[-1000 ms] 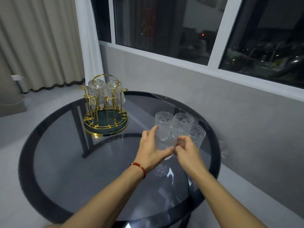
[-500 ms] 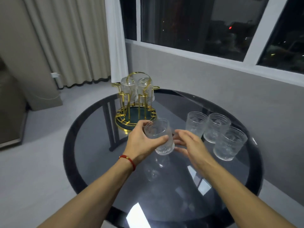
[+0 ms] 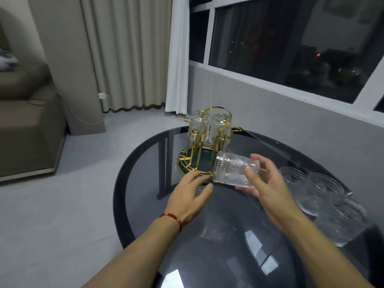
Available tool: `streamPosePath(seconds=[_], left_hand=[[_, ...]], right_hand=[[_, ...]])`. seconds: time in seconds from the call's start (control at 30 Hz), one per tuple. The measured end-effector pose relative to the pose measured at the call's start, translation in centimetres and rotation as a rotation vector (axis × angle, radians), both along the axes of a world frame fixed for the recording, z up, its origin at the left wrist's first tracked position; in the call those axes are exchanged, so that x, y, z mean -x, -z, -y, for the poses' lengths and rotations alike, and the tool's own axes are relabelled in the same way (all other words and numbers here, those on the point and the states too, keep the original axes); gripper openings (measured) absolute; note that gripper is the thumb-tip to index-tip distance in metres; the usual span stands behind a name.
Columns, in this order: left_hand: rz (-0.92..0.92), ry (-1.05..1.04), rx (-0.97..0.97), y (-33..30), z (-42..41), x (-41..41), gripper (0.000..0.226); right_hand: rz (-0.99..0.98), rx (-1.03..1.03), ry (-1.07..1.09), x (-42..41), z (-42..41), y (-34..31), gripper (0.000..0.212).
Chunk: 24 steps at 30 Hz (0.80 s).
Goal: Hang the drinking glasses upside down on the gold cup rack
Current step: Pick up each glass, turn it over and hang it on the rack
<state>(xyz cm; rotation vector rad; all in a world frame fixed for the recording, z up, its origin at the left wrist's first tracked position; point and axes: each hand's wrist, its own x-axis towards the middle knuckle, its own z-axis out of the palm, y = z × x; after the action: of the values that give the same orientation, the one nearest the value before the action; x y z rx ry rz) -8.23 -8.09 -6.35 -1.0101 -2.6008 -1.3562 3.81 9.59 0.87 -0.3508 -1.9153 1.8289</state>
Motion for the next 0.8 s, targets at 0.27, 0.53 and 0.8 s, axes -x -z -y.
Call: streamPosePath(seconds=[0.27, 0.53, 0.8], left_hand=[[-0.283, -0.041, 0.32, 3.0, -0.9, 0.9, 0.072], [-0.321, -0.048, 0.342, 3.2, -0.9, 1.0, 0.068], [-0.302, -0.047, 0.354, 2.9, -1.0, 1.0, 0.065]], right_hand=[[-0.076, -0.486, 0.002, 5.9, 3.2, -10.1, 0.079], [0.108, -1.036, 0.045, 16.8, 6.4, -17.0, 0.076], [0.358, -1.276, 0.032, 21.6, 7.1, -15.4, 0.067]])
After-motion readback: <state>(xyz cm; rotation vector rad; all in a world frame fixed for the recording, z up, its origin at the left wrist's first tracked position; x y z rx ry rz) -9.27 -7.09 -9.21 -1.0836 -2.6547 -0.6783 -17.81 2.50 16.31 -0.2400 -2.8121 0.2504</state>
